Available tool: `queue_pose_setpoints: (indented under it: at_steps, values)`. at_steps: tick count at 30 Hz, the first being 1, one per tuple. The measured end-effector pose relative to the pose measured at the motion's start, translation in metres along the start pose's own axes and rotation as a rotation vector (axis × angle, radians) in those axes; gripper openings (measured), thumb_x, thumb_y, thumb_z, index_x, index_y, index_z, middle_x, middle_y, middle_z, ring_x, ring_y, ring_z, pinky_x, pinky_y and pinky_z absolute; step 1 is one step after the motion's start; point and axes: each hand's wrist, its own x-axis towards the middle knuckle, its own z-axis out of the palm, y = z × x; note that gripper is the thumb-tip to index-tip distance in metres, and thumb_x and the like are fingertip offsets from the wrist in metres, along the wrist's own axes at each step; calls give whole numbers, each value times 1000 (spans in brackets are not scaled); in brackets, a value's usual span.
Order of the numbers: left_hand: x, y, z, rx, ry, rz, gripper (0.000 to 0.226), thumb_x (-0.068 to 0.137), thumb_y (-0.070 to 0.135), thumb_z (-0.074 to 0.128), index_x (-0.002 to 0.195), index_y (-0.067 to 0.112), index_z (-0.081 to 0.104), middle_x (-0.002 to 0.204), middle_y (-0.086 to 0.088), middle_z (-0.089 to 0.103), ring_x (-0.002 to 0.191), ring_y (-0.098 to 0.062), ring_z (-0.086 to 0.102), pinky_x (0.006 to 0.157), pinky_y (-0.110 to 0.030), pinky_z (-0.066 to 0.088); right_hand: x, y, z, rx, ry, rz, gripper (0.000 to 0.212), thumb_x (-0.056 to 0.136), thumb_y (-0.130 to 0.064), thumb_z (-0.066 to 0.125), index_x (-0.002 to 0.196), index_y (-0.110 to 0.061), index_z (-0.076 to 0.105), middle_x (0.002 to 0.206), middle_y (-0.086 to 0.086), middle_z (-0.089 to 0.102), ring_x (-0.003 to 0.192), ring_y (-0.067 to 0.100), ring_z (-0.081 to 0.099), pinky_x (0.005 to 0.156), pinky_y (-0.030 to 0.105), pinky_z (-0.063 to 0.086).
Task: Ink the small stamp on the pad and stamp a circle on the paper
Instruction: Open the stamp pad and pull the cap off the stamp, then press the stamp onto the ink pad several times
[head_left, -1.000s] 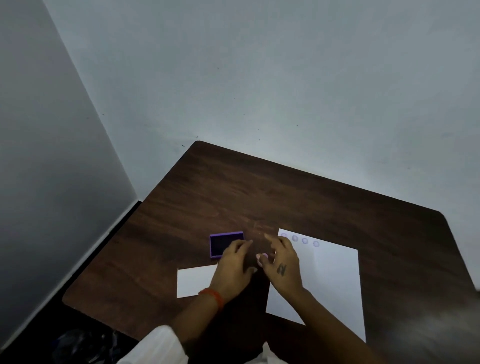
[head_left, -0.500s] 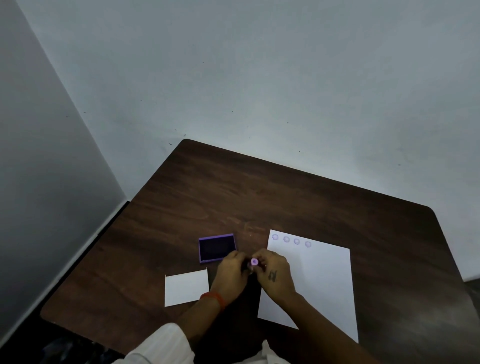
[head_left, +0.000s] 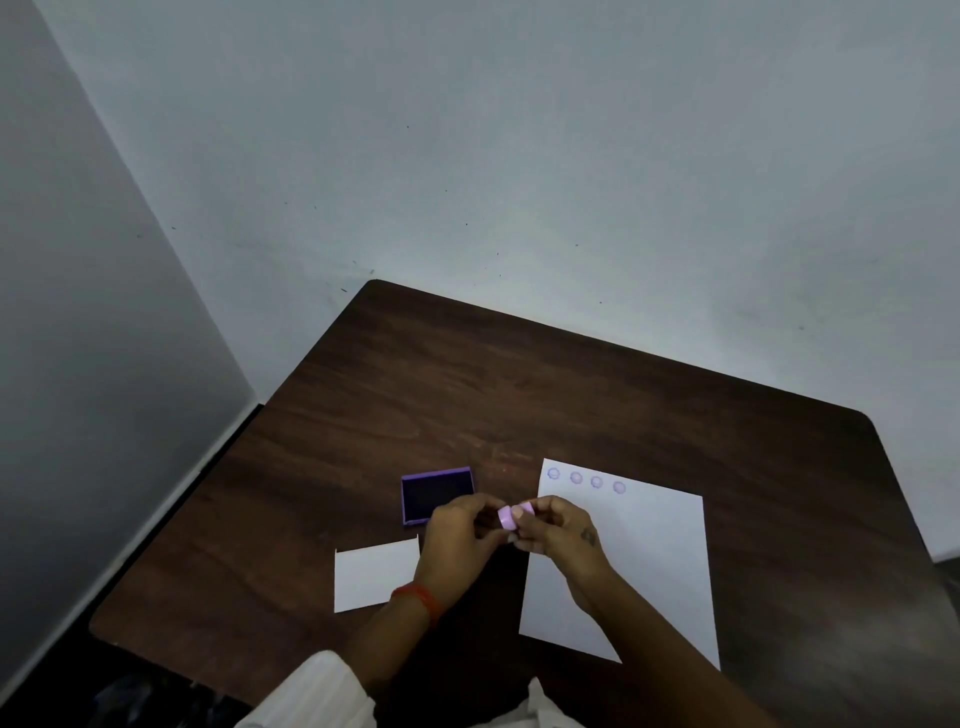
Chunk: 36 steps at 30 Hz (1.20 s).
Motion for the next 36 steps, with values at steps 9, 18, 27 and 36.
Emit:
queue_pose_setpoints:
  at_steps: [9,18,27,36]
  values:
    - [2,2,-5,5,-4,8,22,75,22,74,96,18,70,92,2,73,77,1,62,67,2,45,-2,-9,-1,32,-62,19,28,78,-22,71,100,-6,65,97,12,71,89,23,69,73,20,58]
    - [1,-10,0,-18,-96,-100,24,72,16,77,89,28,64,90,12,68,84,0,63,75,-9,49,-5,-13,-19,645,-82,293,15,86,-3,58,86,-3,72,84,14,76,78,24,72,63,26,61]
    - [-4,-24,12,158,-161,-64,26,77,16,71,102,22,65,110,3,68,96,-2,56,82,-2,37,-12,-13,-24,904,-172,370,16,86,-2,54,89,2,70,78,18,75,61,21,71,53,26,60]
    - [-3,-25,13,191,-128,-59,23,78,12,70,99,19,66,109,1,68,97,-4,57,82,-4,34,-13,-18,-22,917,-268,274,20,68,3,58,79,0,75,88,20,75,77,28,73,61,31,62]
